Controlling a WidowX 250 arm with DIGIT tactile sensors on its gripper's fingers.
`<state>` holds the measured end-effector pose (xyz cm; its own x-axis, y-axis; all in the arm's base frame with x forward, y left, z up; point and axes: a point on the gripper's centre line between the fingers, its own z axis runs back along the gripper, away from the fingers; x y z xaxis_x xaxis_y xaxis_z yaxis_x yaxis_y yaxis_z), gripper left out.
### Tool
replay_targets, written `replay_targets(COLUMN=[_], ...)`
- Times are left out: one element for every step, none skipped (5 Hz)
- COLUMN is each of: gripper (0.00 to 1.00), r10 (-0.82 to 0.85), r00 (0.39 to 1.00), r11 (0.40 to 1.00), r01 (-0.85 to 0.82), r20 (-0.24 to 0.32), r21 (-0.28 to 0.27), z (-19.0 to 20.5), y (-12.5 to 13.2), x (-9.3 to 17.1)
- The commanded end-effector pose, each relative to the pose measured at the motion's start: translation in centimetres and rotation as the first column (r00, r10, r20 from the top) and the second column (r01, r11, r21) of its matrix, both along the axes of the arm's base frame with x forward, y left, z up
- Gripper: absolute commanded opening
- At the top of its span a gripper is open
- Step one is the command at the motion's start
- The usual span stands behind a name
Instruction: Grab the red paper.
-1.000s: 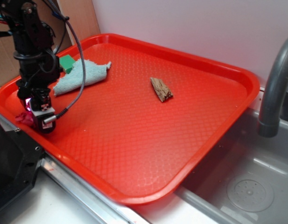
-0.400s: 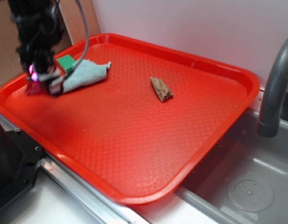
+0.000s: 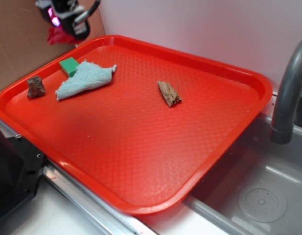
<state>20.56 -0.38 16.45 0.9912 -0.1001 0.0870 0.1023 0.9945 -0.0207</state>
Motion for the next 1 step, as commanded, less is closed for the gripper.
replay_targets(gripper=[0.0], r10=[0.019], r00=[1.0], r11=[1.0], r01=[-0.019], r20=[0.014], r21=[0.004], z=[2.94], y=[-1.51], x=[-0.8])
